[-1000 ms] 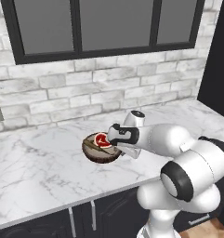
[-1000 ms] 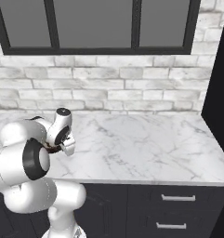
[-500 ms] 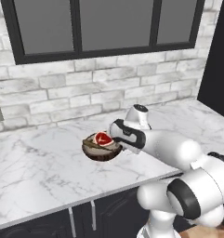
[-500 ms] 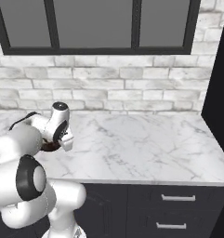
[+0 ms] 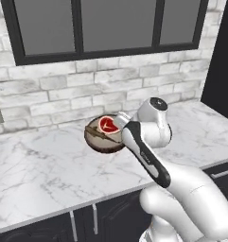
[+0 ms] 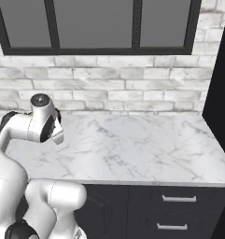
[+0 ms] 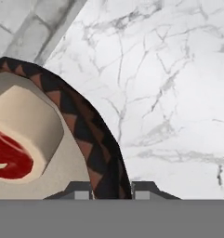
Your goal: Place the bowl with the corns on the second highest shelf of the fridge. Place the bowl with the fish and steak on the top shelf of the fridge.
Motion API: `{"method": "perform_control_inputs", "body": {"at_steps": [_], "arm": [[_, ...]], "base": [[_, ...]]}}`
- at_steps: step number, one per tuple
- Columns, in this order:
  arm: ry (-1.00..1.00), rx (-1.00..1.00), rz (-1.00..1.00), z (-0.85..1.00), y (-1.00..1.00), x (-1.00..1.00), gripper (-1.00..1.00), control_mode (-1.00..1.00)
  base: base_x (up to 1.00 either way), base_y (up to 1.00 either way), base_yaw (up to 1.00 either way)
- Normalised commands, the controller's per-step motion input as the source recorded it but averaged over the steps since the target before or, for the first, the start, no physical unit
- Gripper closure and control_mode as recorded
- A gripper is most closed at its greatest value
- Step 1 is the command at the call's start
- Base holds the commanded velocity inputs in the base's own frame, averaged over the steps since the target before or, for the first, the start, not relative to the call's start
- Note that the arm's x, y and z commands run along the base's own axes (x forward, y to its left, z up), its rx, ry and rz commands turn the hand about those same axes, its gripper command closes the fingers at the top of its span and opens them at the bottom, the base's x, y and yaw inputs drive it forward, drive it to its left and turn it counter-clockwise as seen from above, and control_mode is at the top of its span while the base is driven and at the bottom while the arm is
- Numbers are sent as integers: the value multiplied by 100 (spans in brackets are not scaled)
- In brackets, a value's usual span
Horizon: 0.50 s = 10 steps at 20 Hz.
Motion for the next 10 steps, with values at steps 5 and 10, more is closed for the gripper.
{"method": "perform_control_inputs", "body": {"at_steps": [5,10], "arm": [[-9,11,-9,82,-68,-97,100,-100],[0,7,-9,16,-53,-63,100,-100]], "base": [[0,0,0],[0,0,0]]}}
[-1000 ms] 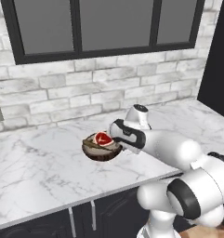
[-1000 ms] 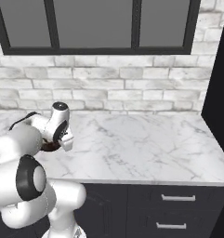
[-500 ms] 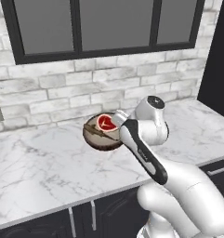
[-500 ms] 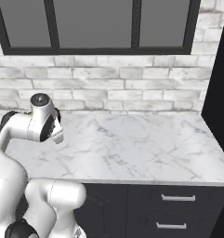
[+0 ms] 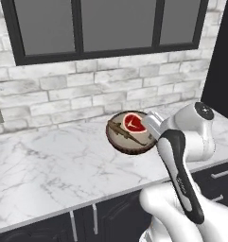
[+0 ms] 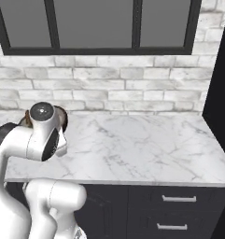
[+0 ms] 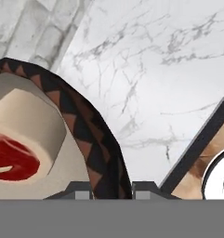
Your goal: Place the bowl with the corns on the second highest shelf of the fridge. Place the bowl with the fish and steak on the top shelf of the fridge.
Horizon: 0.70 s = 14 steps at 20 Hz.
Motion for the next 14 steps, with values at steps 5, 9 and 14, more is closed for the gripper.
{"method": "perform_control_inputs", "body": {"at_steps": [5,9,14], "arm": [[-1,0,-2,0,-2,-4,100,100],[0,0,0,0,0,0,100,100],[0,0,0,0,0,0,100,100]], "base": [[-41,-19,-21],[-63,-29,-64],[-31,-87,-56]]}}
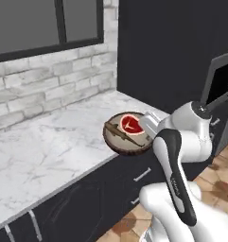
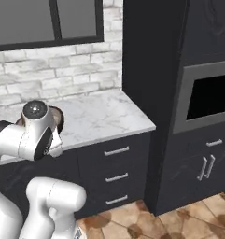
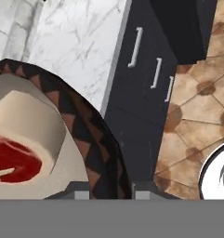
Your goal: Place the bowl with the corns on the second highest shelf of the fridge. Place the bowl with the fish and steak on the top shelf of the fridge.
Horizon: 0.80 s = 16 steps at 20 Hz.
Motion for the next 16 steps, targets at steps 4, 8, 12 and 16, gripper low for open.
{"method": "perform_control_inputs", "body": {"at_steps": [4,8,12,16], "arm": [[0,0,0,0,0,0,100,100],[0,0,0,0,0,0,100,100],[0,0,0,0,0,0,100,100],[0,0,0,0,0,0,100,100]], "base": [[0,-100,-53],[39,-100,-42],[65,-100,-44],[74,-100,-41]]}}
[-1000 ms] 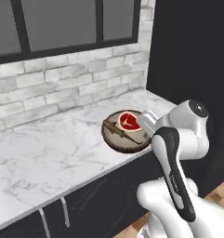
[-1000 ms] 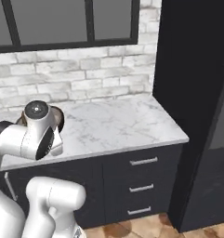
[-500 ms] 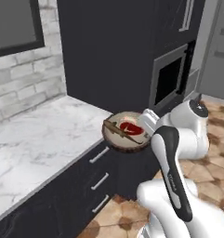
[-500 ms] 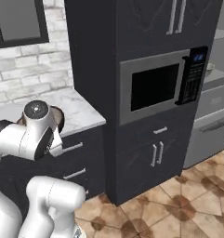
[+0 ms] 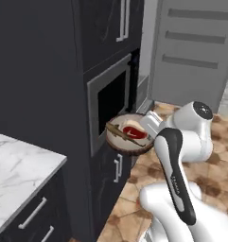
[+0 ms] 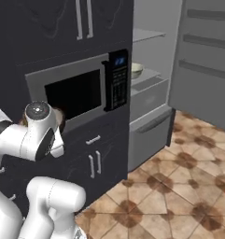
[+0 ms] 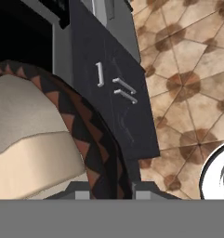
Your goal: Place the bowl with the corns on the second highest shelf of the fridge. Place the bowl with the fish and steak on the top shelf of the fridge.
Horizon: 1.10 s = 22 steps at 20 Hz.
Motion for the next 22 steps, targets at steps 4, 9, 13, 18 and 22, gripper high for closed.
{"method": "perform_control_inputs", "body": {"at_steps": [4,9,13,18,22], "arm": [[0,0,0,0,0,0,100,100],[0,0,0,0,0,0,100,100],[0,0,0,0,0,0,100,100],[0,0,0,0,0,0,100,100],[0,0,0,0,0,0,100,100]], "base": [[50,-100,-47],[66,-98,-42],[100,-55,-6],[100,-32,34],[88,-32,79]]}}
